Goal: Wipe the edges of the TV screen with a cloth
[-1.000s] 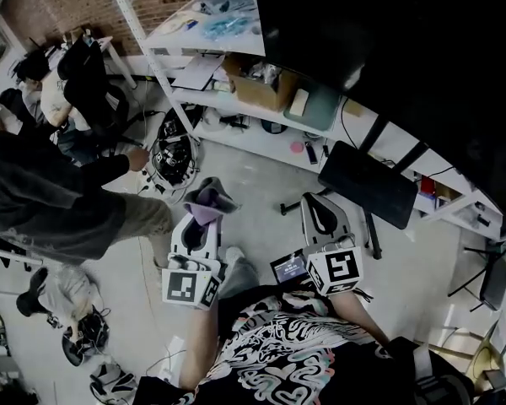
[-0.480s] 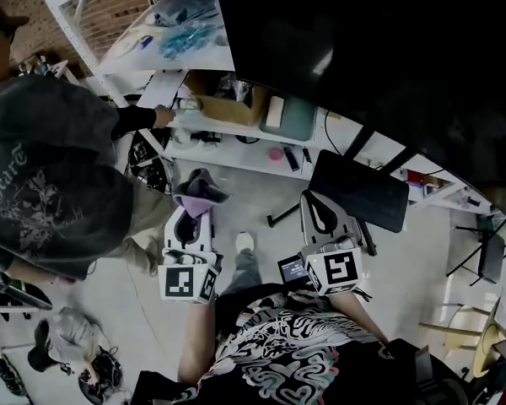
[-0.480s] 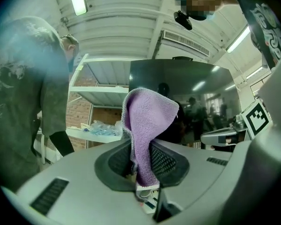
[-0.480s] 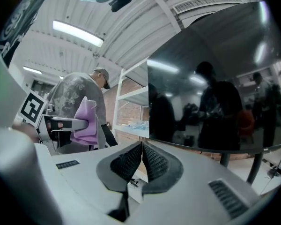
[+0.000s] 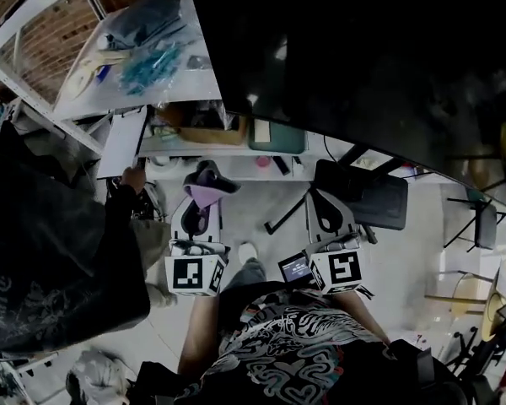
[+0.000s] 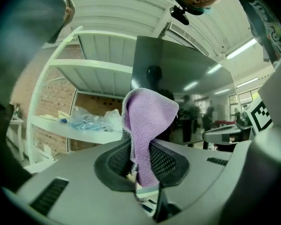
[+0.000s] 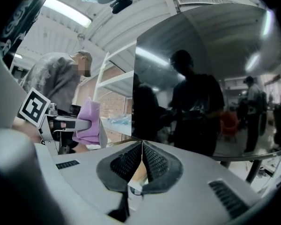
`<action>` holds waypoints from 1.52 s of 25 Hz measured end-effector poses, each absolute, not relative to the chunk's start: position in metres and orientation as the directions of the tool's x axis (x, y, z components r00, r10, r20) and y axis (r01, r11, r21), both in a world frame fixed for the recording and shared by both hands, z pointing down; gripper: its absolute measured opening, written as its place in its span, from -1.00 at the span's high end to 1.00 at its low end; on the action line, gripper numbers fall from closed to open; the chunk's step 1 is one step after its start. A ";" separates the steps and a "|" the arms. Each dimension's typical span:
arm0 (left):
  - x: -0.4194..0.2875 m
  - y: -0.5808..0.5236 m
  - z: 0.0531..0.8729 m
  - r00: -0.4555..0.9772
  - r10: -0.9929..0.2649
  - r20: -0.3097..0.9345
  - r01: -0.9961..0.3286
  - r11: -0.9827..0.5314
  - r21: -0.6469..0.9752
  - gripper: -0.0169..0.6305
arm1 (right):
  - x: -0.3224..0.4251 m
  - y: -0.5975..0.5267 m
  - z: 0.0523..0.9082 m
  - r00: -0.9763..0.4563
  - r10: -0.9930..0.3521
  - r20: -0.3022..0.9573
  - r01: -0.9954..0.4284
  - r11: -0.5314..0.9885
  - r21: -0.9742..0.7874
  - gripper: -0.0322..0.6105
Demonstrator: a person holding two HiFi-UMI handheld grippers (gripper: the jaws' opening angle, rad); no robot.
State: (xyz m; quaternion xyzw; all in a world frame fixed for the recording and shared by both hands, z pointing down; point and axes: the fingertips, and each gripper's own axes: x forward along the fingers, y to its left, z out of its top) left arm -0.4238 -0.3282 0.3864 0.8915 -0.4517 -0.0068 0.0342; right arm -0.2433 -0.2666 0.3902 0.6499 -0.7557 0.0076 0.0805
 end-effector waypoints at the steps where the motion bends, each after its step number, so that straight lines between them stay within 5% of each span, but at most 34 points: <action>1: -0.422 -0.341 0.390 0.602 -0.798 0.022 -0.797 -0.600 0.066 0.73 | -0.243 -0.276 0.392 -0.128 -0.983 0.133 -0.986 0.141 0.091 0.81; 38: -0.359 -0.521 0.463 0.632 -0.754 0.180 -0.762 -0.646 -0.029 0.73 | -0.174 -0.359 0.409 0.035 -0.983 0.178 -0.989 -0.008 0.147 0.81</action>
